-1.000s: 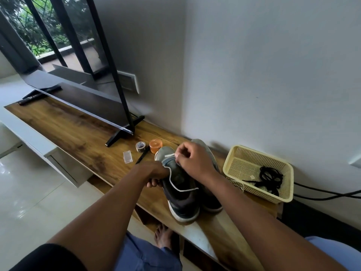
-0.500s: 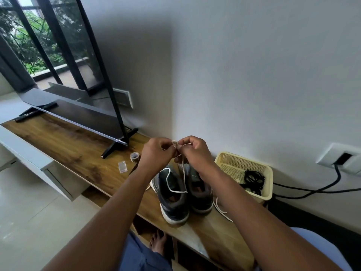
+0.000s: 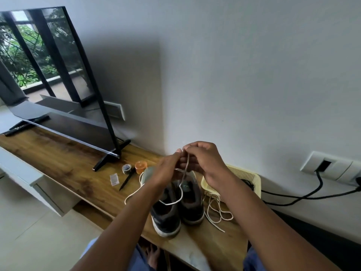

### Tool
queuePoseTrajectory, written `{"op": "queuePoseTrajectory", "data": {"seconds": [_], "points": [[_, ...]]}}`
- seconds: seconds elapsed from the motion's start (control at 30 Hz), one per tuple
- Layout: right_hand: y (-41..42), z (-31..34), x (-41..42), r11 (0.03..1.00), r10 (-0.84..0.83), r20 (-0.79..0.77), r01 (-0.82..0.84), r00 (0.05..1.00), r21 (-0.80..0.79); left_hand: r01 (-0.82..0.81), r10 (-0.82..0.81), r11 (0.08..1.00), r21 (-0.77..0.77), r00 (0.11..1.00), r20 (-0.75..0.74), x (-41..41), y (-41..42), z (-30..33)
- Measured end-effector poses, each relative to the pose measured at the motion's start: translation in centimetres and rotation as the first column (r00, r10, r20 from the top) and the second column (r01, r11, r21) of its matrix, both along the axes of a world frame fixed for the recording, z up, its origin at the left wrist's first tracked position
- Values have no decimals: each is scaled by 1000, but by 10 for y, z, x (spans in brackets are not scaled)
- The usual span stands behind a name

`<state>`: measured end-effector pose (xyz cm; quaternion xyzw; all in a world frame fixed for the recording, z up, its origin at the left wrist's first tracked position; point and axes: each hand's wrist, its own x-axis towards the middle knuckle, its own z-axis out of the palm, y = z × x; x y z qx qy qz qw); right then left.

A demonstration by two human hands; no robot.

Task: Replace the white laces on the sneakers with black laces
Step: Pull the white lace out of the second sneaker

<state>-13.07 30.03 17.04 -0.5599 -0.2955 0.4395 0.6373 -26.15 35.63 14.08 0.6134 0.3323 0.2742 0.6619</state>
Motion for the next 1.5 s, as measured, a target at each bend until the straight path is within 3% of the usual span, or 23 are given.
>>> {"op": "queuePoseTrajectory", "data": {"seconds": [0.07,0.13,0.2,0.33,0.43,0.53,0.63,0.73,0.8,0.9,1.0,1.17,1.3,1.4,1.5], "points": [[0,3,7,999,15,-203,-7,979,39,49,-47,998,26,995,-87,3,2,-2],[1,1,14,998,32,-294,-18,955,52,73,-70,997,16,989,-134,7,3,-3],[4,-1,20,996,59,-340,-32,939,85,79,-78,997,2,985,-154,11,5,-4],[11,-2,35,961,198,-408,-95,891,260,42,-62,984,-172,992,-112,25,18,-5],[11,0,41,914,355,-373,-234,857,332,-14,-6,988,-152,991,-132,36,27,-5],[6,3,44,817,556,-141,-506,819,277,-57,50,998,-35,983,-179,42,34,-2],[5,-3,39,719,692,182,-689,698,-90,-72,82,996,55,977,-197,43,44,0],[11,-25,34,792,605,506,-398,614,-463,-81,95,993,88,983,-160,42,50,-2],[16,-34,38,841,518,619,-222,590,-493,-61,74,993,97,988,-132,39,51,-7],[24,-33,45,922,325,366,-205,872,-330,-62,70,993,103,995,-76,33,55,-11],[30,-28,45,959,261,67,-251,963,-130,-76,76,994,78,997,6,31,55,-13],[36,-28,38,974,226,-271,-224,936,40,80,-79,986,146,997,-9,32,47,-19],[38,-19,46,953,279,-483,-179,830,243,208,-174,969,135,959,-225,32,43,-23],[33,-18,56,923,363,-489,-234,793,307,159,-111,980,115,933,-343,27,50,-24],[29,-16,59,807,591,-283,-546,755,227,1,60,988,156,920,-388,20,62,-23]]}}
